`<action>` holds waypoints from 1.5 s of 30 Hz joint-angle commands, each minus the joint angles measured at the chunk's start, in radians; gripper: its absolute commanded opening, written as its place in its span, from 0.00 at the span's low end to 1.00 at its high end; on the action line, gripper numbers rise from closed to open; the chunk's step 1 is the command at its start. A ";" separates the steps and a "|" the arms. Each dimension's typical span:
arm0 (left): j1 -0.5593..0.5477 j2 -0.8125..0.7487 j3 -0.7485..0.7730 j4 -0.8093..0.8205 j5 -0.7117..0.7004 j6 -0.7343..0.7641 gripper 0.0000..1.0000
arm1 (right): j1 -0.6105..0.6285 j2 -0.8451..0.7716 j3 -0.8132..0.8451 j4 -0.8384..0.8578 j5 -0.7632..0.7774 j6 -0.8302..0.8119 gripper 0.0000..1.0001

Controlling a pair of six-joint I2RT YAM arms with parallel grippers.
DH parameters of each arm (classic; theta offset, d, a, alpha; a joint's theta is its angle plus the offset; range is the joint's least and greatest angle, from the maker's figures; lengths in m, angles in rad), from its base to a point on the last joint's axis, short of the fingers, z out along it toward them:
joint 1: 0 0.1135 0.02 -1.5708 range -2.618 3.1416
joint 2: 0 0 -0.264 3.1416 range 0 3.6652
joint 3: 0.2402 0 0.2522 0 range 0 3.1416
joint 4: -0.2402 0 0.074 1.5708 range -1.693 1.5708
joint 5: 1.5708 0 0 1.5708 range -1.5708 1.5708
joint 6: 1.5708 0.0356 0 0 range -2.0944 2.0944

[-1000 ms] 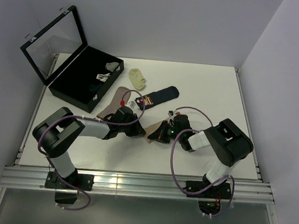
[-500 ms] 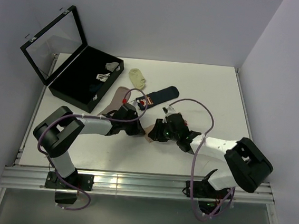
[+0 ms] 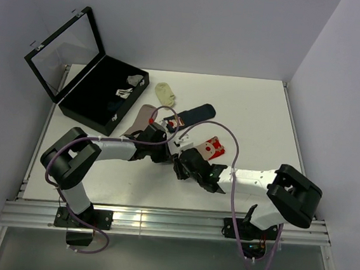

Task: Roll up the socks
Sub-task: Roll the sock at the center of the board.

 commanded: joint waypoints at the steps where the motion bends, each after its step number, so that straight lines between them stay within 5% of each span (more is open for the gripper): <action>1: -0.001 0.021 -0.004 -0.122 -0.049 0.040 0.08 | 0.026 0.033 0.061 0.021 0.104 -0.076 0.38; 18: -0.002 0.017 0.010 -0.156 -0.052 0.042 0.08 | 0.069 0.212 0.090 0.036 0.222 -0.093 0.38; 20: -0.002 0.012 0.012 -0.171 -0.052 0.043 0.08 | 0.070 0.229 0.087 0.026 0.237 -0.071 0.35; 24: -0.001 -0.016 0.006 -0.191 -0.075 0.028 0.10 | 0.070 0.231 0.054 0.019 0.242 -0.033 0.13; 27: 0.010 -0.048 -0.011 -0.191 -0.088 -0.001 0.19 | 0.070 0.197 0.014 0.044 0.187 -0.002 0.00; 37: 0.049 -0.236 -0.106 -0.142 -0.103 -0.087 0.78 | -0.029 0.070 -0.111 0.210 -0.192 0.166 0.00; 45: 0.050 -0.280 -0.169 -0.044 -0.020 -0.084 0.73 | -0.232 0.063 -0.224 0.412 -0.481 0.360 0.00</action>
